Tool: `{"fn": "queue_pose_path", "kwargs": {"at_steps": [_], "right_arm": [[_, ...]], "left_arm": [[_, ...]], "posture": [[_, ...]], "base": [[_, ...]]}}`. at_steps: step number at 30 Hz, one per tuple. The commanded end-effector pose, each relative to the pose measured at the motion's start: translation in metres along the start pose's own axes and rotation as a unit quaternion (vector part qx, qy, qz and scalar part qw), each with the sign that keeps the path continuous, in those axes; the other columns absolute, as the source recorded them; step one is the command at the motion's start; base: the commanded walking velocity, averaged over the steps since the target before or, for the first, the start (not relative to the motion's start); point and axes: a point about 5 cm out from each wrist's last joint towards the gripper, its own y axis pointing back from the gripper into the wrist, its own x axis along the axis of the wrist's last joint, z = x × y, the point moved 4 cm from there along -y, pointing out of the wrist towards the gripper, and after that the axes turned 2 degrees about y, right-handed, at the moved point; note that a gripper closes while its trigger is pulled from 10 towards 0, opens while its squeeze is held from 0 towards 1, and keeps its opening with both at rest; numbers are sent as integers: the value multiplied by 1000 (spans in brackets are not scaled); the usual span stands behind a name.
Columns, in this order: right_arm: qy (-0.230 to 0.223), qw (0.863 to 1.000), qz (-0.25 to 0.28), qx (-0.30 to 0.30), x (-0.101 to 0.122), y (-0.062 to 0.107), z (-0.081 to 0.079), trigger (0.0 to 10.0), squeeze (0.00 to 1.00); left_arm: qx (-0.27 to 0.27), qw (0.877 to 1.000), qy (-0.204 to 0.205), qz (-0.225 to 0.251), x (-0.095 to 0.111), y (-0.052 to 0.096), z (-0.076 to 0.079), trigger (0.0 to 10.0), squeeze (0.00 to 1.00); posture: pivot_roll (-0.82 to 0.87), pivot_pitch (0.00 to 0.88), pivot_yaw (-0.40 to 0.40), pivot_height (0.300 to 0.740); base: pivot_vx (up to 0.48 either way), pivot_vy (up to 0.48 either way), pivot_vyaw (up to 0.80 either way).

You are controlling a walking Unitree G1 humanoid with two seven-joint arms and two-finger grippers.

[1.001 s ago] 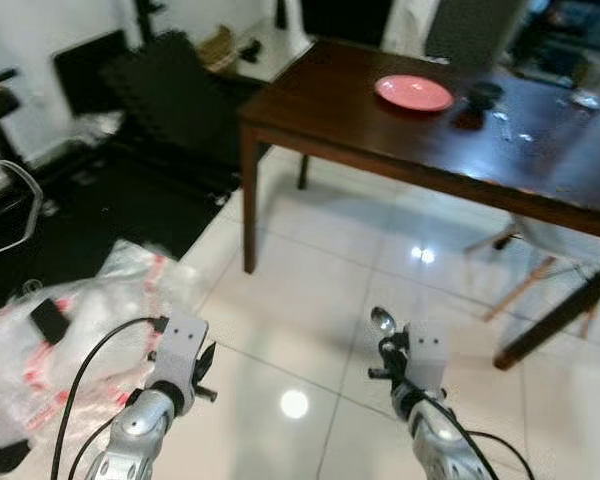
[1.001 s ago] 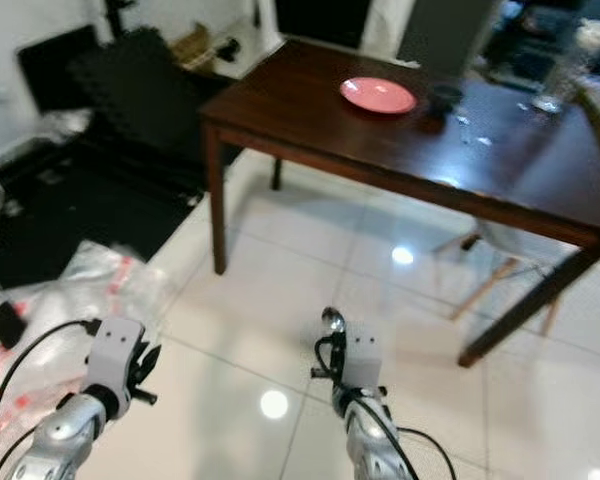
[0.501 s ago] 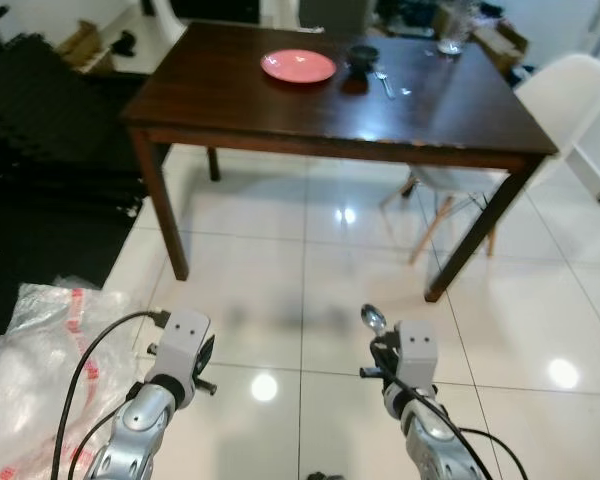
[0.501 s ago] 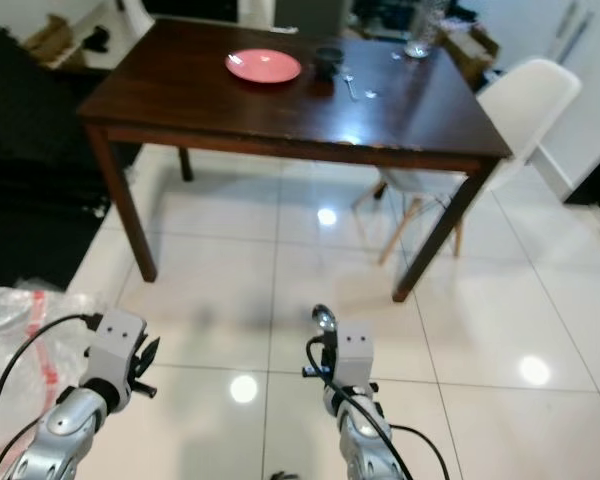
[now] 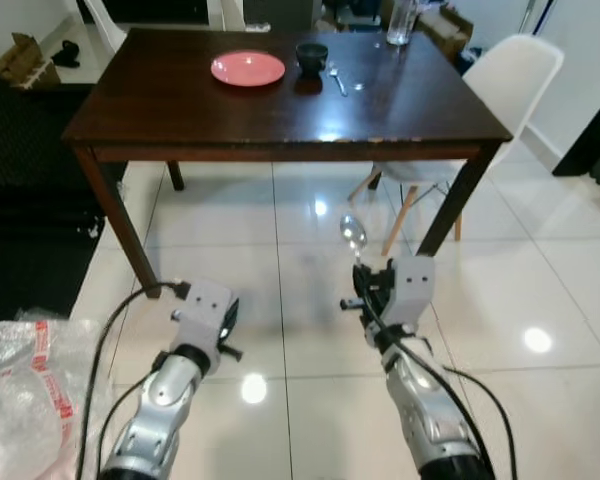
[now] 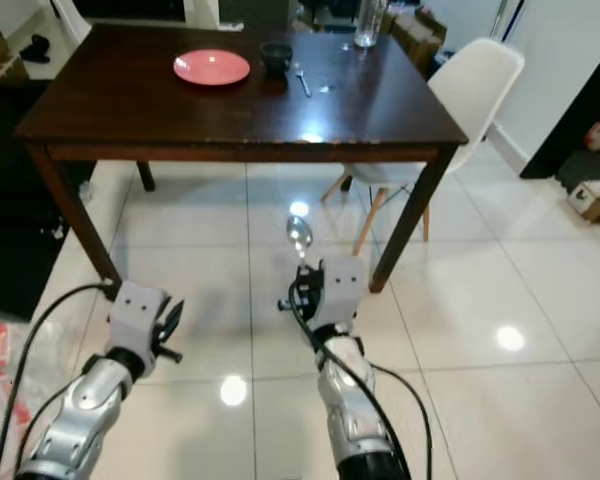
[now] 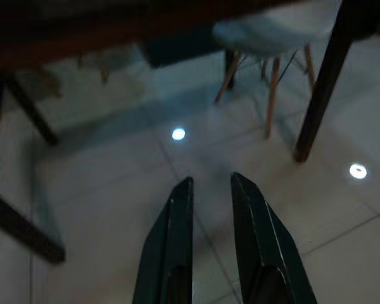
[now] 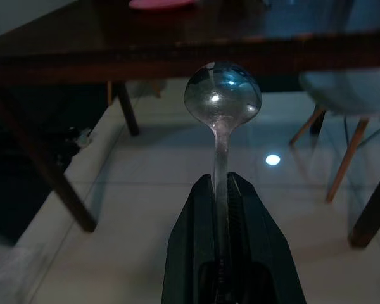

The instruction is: Setting the table

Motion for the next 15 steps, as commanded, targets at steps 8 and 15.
{"fn": "queue_pose_path", "kwargs": {"at_steps": [8,15], "right_arm": [[-5,1000,-17,1,-5,6,-4,10000,0],[-2,1000,-29,0,-11,8,-2,10000,0]], "left_arm": [[-2,1000,-7,-1,0,2,1,10000,0],[-5,1000,-9,-2,1,2,3,10000,0]], "posture": [[3,47,43,740],[4,45,43,740]], "base": [[461,0,0],[461,0,-686]]}}
